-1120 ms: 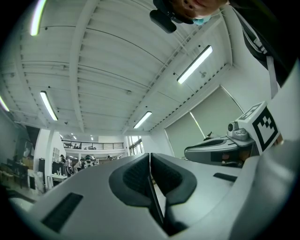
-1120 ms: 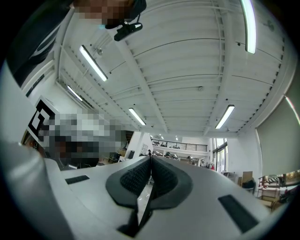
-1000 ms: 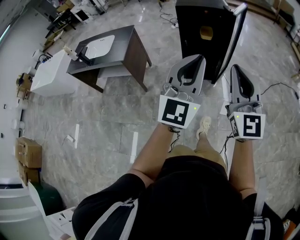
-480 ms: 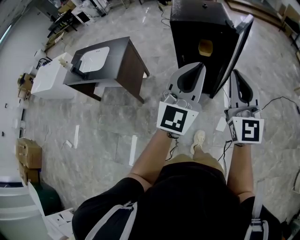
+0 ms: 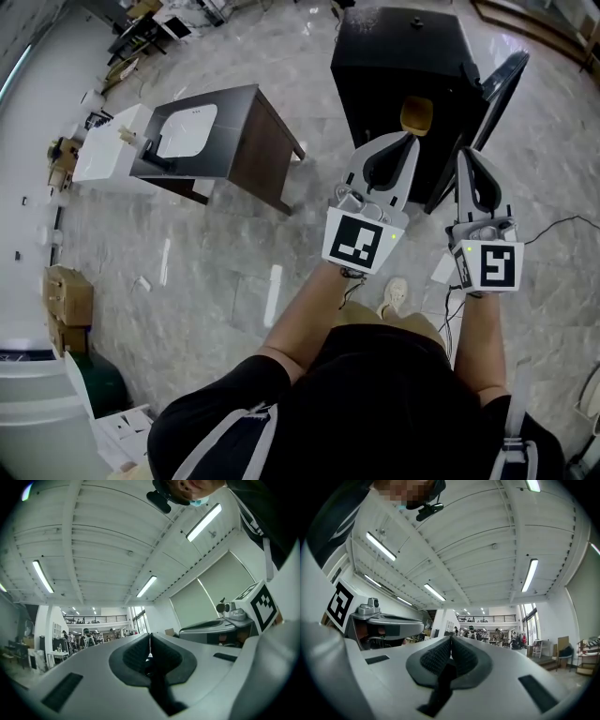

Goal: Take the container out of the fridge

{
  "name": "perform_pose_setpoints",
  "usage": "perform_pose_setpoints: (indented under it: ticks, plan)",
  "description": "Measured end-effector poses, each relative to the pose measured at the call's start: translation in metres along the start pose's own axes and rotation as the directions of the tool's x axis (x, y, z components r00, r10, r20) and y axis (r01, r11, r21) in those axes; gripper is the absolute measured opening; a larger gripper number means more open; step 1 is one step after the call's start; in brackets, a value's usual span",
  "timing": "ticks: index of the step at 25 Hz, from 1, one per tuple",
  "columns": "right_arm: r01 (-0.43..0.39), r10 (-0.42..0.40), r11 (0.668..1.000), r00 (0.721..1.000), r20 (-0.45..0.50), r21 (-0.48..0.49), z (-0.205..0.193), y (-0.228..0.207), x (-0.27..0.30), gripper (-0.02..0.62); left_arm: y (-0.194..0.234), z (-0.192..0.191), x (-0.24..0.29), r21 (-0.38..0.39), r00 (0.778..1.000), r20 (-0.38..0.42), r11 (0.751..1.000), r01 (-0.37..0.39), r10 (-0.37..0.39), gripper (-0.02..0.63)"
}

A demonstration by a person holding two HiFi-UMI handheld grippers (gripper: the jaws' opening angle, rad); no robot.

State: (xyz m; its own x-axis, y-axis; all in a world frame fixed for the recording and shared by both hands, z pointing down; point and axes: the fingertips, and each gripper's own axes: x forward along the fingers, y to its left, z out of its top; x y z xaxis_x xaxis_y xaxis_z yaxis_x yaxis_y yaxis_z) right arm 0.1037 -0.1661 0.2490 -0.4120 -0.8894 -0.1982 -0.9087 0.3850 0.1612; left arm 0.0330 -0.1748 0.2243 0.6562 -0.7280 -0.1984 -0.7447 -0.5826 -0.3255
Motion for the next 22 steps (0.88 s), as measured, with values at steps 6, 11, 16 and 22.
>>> perform_pose_setpoints:
  ticks: [6,11,16,22]
  plan:
    - [-0.01,0.01,0.999,1.0,-0.007,0.033,-0.026,-0.031,0.025,0.035,0.001,-0.021,0.038,0.019,1.0,-0.027,1.0,0.006,-0.006,0.028]
    - [-0.008,0.008,0.999,1.0,-0.009,0.04,-0.036,-0.05,0.038,0.035,0.004,-0.034,0.061,0.027,0.999,-0.049,0.999,0.018,-0.017,0.028]
    - [0.002,-0.002,0.999,1.0,-0.015,0.039,-0.045,-0.065,0.049,0.035,0.003,-0.049,0.084,0.033,0.997,-0.064,0.998,0.049,-0.047,0.028]
    - [0.031,-0.029,0.999,0.999,-0.046,0.041,-0.066,-0.087,0.064,0.035,0.005,-0.072,0.112,0.014,0.994,-0.075,0.997,0.081,-0.08,0.028]
